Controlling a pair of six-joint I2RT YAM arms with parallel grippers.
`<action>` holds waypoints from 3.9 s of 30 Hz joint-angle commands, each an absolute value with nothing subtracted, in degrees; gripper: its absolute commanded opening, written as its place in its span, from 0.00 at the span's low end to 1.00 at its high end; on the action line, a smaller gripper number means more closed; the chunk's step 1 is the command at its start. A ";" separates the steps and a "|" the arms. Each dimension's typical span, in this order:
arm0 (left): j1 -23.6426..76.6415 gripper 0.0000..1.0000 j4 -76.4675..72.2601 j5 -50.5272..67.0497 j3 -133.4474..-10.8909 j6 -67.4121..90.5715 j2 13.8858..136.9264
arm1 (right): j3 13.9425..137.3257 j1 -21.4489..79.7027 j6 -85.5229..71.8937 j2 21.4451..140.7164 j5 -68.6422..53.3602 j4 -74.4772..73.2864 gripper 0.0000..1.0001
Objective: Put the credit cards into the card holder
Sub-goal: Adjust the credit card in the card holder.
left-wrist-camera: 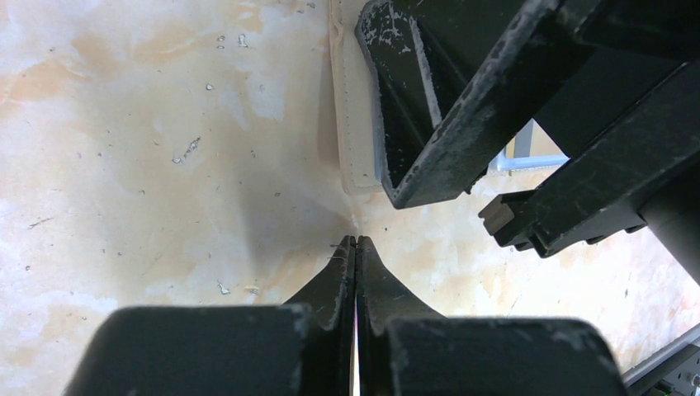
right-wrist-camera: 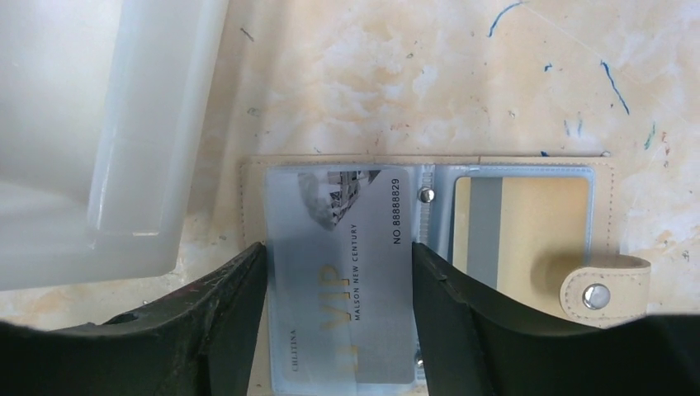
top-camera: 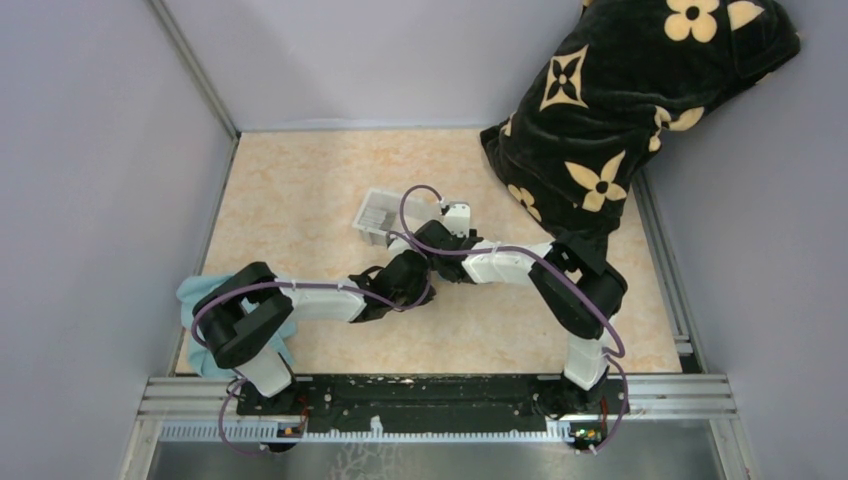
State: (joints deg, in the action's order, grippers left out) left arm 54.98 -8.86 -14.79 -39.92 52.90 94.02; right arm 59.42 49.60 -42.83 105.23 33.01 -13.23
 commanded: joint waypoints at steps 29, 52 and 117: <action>55.41 0.02 8.92 -18.14 -38.32 51.22 91.78 | 58.01 49.87 -41.00 98.91 27.25 -34.98 0.78; 55.69 0.05 -0.89 -11.25 -41.17 50.53 90.53 | 53.11 49.62 -35.27 89.59 22.94 -28.65 0.84; 55.72 0.13 -20.22 -6.14 -41.13 61.28 101.28 | 41.71 49.26 -26.84 81.62 18.98 -21.28 0.75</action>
State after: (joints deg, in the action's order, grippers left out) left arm 56.10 -19.59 -6.81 -41.41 60.64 99.77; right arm 41.95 49.34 -27.44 81.82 18.87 -23.40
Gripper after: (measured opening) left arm 0.126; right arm 0.751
